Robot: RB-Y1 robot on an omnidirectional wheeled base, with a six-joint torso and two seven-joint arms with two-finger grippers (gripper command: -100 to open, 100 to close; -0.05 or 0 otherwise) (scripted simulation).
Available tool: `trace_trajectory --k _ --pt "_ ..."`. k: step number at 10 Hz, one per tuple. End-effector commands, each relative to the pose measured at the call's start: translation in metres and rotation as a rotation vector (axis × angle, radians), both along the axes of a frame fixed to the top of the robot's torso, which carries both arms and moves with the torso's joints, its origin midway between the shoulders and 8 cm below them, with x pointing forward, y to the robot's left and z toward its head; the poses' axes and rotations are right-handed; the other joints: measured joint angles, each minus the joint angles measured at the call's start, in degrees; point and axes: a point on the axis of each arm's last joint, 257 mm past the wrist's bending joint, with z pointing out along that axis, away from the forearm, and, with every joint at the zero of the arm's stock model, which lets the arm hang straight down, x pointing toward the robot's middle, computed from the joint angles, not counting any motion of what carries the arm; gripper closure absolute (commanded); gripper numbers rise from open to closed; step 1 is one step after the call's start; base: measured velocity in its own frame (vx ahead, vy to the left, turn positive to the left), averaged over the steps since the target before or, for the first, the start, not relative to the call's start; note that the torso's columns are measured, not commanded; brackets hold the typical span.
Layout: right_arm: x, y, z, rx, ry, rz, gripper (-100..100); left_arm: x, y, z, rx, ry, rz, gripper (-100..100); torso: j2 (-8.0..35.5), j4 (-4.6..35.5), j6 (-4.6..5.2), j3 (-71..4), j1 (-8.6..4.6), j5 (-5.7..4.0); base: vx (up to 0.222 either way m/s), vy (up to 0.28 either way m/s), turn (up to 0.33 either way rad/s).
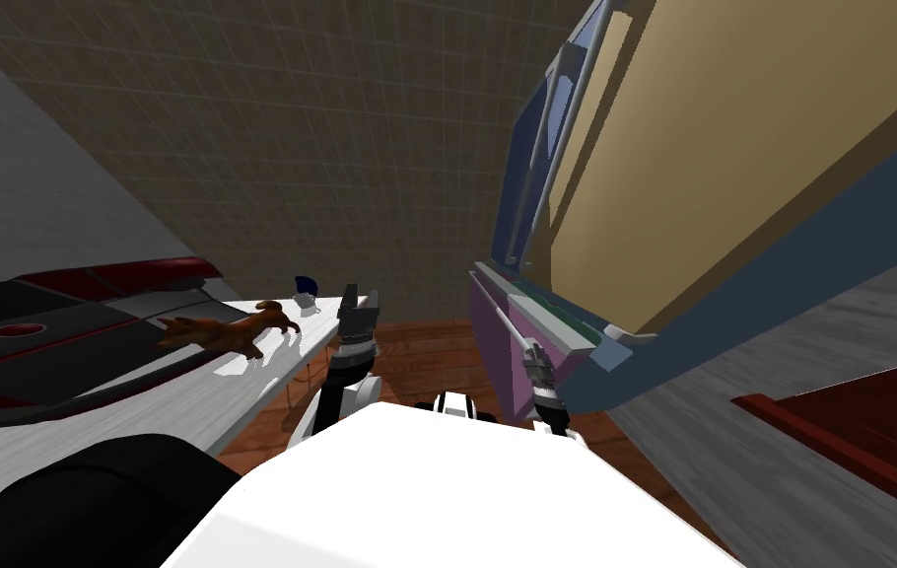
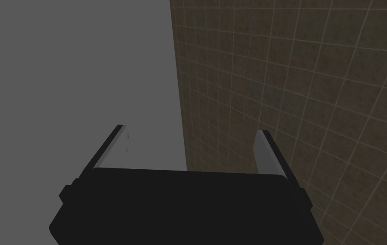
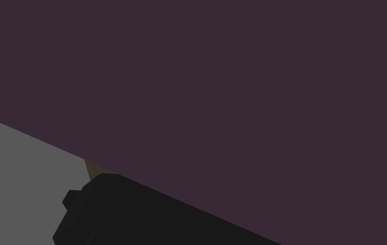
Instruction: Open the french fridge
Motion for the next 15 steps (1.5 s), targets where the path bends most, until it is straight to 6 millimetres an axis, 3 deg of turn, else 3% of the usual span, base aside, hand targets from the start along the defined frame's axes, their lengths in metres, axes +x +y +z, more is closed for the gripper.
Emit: trace_trajectory --k 1,8,9,11,15 --pt "0.003 0.006 -0.001 0.001 0.005 0.004 100 0.0 0.0 0.0 0.0 0.0 0.0 0 0.15 -0.03 0.0 0.12 0.17 -0.07 -0.046 0.166 -0.011" --pt "0.006 0.015 -0.002 0.001 0.008 0.01 100 0.0 0.0 0.0 0.0 0.0 0.0 0 0.22 -0.08 0.08 0.19 0.21 -0.09 -0.036 0.156 0.0" --pt "0.017 0.003 0.011 -0.004 -0.002 0.011 -100 0.0 0.0 0.0 0.0 0.0 0.0 0 0.07 -0.13 -0.03 0.11 0.4 -0.07 -0.05 0.129 -0.045" --pt "0.03 -0.004 0.021 -0.005 -0.002 0.016 -100 0.0 0.0 0.0 0.0 0.0 0.0 0 0.65 0.19 0.28 0.37 -0.13 0.03 -0.072 0.033 -0.027" --pt "0.054 -0.019 0.043 -0.005 -0.002 0.021 -100 0.0 0.0 0.0 0.0 0.0 0.0 0 0.91 0.31 0.33 0.5 0.46 0.22 -0.054 0.028 -0.026"
